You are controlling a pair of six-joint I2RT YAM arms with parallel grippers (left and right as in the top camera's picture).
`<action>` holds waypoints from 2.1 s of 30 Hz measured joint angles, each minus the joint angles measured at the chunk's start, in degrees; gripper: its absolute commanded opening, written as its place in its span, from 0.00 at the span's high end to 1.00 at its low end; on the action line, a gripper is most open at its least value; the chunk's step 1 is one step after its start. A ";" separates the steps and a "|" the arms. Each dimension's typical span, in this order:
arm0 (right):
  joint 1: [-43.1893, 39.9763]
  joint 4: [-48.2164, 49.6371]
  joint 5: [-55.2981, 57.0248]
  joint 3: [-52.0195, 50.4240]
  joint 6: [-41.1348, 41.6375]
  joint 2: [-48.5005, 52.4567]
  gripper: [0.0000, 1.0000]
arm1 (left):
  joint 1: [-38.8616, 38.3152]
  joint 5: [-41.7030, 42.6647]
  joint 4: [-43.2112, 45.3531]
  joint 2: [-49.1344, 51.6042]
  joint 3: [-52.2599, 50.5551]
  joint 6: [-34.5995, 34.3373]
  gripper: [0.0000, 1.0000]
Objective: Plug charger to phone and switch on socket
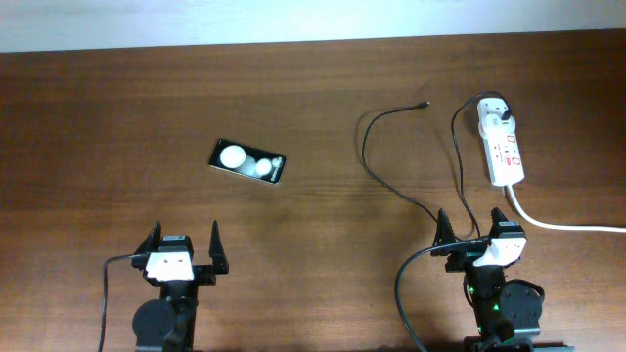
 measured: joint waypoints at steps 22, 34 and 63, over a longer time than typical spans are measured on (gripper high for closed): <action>0.07 0.02 0.00 0.00 0.02 -0.11 0.01 | 0.00 14.53 -16.65 39.54 26.29 -0.22 0.01; 0.07 0.02 0.00 0.00 0.02 -0.11 0.01 | 0.00 14.58 -28.70 40.09 33.46 -0.22 0.01; 0.07 0.02 0.00 0.00 0.02 -0.11 0.01 | -6.23 5.57 -36.24 62.73 56.15 -23.61 0.01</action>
